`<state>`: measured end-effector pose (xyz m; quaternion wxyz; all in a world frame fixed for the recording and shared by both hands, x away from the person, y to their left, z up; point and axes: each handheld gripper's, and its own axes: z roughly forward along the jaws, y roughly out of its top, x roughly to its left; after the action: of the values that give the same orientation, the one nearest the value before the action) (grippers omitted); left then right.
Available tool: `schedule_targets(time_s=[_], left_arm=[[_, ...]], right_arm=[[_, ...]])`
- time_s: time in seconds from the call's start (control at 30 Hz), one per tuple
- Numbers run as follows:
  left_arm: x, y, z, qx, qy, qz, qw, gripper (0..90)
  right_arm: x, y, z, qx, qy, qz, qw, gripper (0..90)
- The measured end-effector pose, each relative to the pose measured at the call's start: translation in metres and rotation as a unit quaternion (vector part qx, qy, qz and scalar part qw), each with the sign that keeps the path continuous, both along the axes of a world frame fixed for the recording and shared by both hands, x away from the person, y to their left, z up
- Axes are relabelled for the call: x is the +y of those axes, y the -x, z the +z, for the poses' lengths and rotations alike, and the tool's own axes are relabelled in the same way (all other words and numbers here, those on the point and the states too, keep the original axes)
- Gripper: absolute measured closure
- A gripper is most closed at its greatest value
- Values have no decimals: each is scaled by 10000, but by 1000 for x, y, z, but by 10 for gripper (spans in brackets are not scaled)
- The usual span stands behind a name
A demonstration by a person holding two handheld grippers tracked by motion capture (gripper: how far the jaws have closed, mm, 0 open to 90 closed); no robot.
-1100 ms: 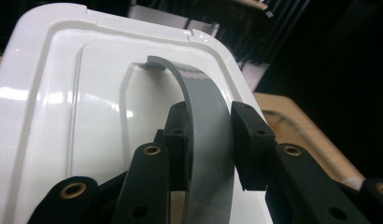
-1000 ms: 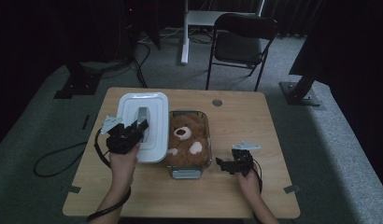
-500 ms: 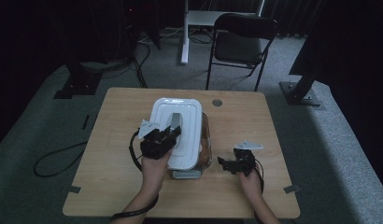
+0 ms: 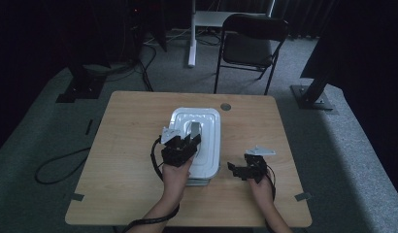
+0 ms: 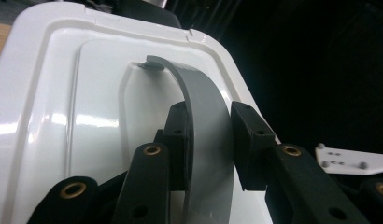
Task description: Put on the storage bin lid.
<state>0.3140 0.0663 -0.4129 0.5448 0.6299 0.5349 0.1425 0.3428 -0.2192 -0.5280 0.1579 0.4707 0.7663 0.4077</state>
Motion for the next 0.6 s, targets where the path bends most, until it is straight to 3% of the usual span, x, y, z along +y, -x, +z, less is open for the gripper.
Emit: schedule_targets(time_s=[0.23, 0.5, 0.6], left_arm=[[-7, -7, -13, 198, 0, 4, 9998, 706], [-11, -12, -13, 281, 110, 144, 9994, 702], [-12, -11, -12, 188, 42, 286, 9994, 618]], right_arm=[[0, 1, 1, -31, 17, 4, 10000, 135], [-2, 0, -1, -16, 21, -23, 10000, 135], [-1, 0, -1, -13, 37, -19, 10000, 135]])
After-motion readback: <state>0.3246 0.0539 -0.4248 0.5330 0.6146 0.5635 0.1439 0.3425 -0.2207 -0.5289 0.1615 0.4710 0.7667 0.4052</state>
